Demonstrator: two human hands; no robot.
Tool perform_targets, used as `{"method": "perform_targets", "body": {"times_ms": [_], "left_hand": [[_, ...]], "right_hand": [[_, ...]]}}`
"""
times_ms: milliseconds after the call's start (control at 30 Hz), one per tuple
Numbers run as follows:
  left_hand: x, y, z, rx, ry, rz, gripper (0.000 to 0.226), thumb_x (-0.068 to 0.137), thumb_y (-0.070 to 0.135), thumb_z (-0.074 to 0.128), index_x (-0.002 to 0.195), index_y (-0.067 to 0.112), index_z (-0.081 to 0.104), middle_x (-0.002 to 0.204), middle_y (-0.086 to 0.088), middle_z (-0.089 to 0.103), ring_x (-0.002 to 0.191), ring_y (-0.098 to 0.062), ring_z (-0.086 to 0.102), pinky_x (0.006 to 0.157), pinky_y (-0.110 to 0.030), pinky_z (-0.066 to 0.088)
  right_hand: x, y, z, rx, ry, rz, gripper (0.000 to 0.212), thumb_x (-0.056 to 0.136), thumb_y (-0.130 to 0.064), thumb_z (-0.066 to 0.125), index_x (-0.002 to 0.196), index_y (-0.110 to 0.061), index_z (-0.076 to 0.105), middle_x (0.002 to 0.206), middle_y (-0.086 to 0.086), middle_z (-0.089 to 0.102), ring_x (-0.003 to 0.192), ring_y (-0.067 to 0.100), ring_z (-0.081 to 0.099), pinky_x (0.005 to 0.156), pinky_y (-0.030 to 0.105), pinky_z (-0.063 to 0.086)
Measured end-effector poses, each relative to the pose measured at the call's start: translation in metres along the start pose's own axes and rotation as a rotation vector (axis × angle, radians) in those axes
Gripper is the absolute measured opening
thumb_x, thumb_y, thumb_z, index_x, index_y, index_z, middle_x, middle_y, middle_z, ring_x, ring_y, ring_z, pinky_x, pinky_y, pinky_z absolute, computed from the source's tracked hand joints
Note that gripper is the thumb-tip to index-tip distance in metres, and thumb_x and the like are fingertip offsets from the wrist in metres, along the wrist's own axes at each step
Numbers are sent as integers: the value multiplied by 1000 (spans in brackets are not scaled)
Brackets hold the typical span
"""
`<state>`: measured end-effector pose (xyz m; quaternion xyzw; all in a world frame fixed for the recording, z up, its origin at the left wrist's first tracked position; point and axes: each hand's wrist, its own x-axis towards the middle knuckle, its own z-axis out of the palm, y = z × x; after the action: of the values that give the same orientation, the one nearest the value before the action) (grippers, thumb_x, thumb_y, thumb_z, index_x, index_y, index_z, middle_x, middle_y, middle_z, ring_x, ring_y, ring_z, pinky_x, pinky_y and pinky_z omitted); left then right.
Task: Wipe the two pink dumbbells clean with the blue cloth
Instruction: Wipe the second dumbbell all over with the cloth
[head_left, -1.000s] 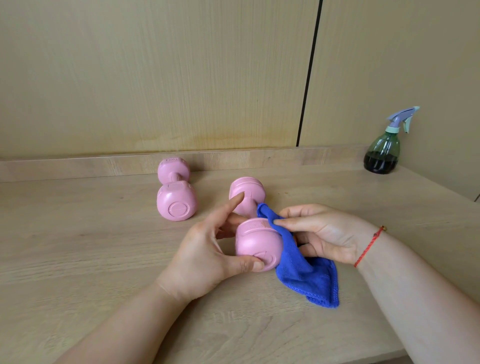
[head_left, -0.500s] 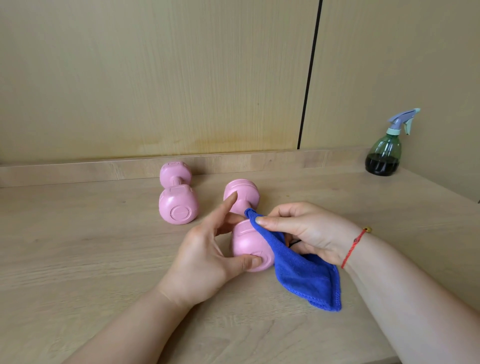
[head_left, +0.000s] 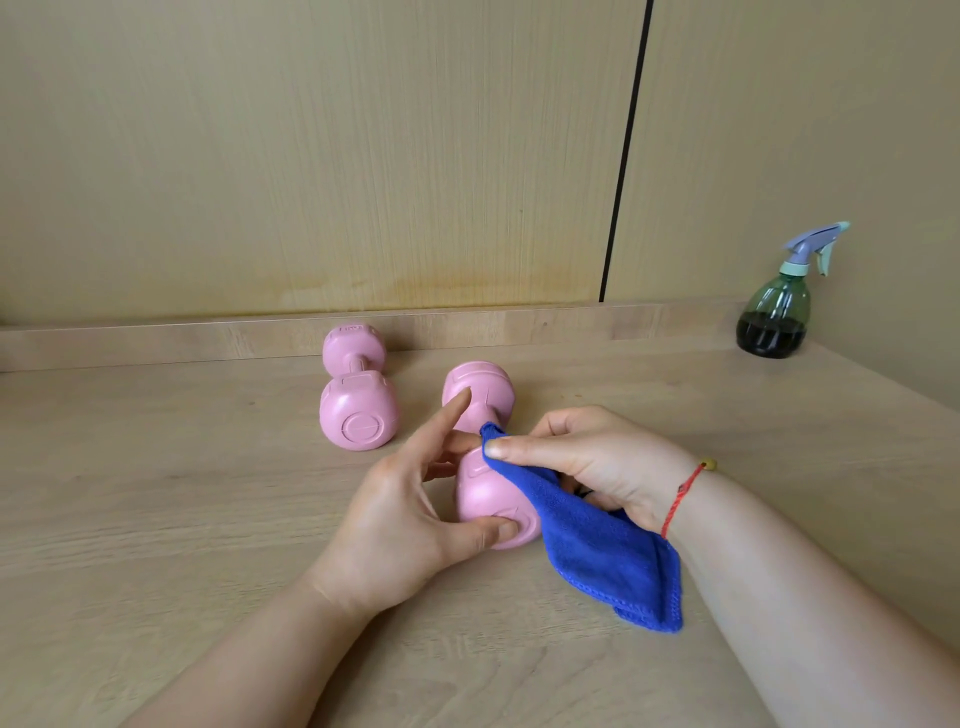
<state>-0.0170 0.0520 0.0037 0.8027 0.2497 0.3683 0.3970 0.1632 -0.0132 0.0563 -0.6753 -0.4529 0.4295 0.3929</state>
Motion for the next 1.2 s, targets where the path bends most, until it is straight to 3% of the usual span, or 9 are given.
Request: {"method": "perform_targets", "body": {"times_ms": [200,300,400,533,633,800,933,1100,1200], "left_hand": [[3,-2,3,-7,6,7,102,59,20,90,144,38,36,115,15,68,113,-7,62,97,-18,45],[4,-2,4,-17,-10,1,104,61,16,91,147,35,36,115,15,68,113,-10,62,99,-22,45],[4,-2,4,-19,-17,-4,105,62,12,92,148,34,35,116,13,68,113,-11,62,99,-21,45],[3,-1,2,-25,-8,-6,104,62,5,91,147,32,36,118,11,69,113,-7,62,95,-14,43],[2,0,2,-25,6,-2,104,62,5,91,146,32,36,118,11,69,112,-4,61,95,-12,42],[3,-1,6,-20,8,-8,104,62,9,91,146,37,36,116,15,69,109,-6,63,91,-12,45],[4,-2,7,-17,10,-3,104,62,11,92,146,36,37,116,14,68,106,-8,64,87,-11,46],[3,-1,5,-13,8,5,104,62,9,91,147,34,35,118,19,67,109,-2,62,91,-12,45],[1,-2,4,-22,18,5,104,62,6,91,143,37,34,115,23,67,107,1,62,88,-8,43]], "right_hand": [[-5,4,-14,134,-128,-32,22,84,-26,72,96,-8,67,75,7,59,61,15,55,53,24,50],[-6,3,-25,128,-186,0,30,88,-18,67,111,2,65,88,13,62,75,20,59,60,26,56],[-7,-7,-22,38,-179,45,24,84,-26,73,98,-7,68,78,7,65,66,17,62,59,28,56],[-3,-15,-3,-119,-45,28,41,71,-45,81,82,-14,57,62,3,52,48,14,50,43,19,43],[-1,-12,-1,-101,-6,-34,39,72,-43,81,78,-13,57,51,-3,51,42,10,50,41,17,40],[-5,3,-17,128,-132,-15,14,85,-26,71,77,-16,66,69,3,60,60,15,57,50,24,51],[-4,9,-22,216,-167,28,13,85,-25,69,74,-19,69,75,4,62,67,18,60,56,27,54],[-1,-10,-6,-74,-25,38,42,71,-50,79,80,-17,55,60,0,53,49,15,52,44,21,42],[4,-14,2,-295,47,-18,51,66,-62,77,76,-20,49,62,3,42,53,19,41,46,22,31]]}}
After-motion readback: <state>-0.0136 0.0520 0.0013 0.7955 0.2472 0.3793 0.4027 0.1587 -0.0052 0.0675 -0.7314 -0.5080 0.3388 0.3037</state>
